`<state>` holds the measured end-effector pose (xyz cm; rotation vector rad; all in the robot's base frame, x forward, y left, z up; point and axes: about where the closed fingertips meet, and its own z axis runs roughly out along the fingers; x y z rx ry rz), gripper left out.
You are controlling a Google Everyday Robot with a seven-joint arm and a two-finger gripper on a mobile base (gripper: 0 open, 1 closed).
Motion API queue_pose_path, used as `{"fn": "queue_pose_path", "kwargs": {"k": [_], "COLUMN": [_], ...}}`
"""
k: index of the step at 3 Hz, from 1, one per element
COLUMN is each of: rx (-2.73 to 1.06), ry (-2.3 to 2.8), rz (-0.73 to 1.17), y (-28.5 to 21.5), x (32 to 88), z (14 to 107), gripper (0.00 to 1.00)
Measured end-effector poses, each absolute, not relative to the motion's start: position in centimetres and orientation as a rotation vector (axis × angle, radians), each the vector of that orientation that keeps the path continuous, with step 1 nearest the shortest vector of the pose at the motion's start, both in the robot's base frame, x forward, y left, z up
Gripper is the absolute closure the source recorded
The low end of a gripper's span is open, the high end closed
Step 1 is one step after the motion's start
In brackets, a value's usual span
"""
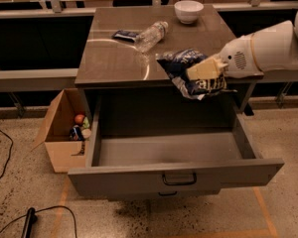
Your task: Place blue chip bag into top drawer
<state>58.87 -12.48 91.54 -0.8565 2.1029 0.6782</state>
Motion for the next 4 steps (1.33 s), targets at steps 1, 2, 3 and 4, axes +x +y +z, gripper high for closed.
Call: {"fn": "queue_pose_path", "kwargs": {"k": [1, 2, 3, 4], "rx": [-0.778, -0.766, -0.828, -0.893], "ry": [2.209, 2.278, 2.297, 2.302], "rz": [0.73, 0.743, 0.728, 0.711], "y": [-12.3, -12.2, -11.8, -11.5], "x": [55.2, 52.1, 51.9, 53.6], "z": [88.6, 85.5, 81.4, 77.1], "gripper": [1.0, 1.0, 1.0, 1.0]}}
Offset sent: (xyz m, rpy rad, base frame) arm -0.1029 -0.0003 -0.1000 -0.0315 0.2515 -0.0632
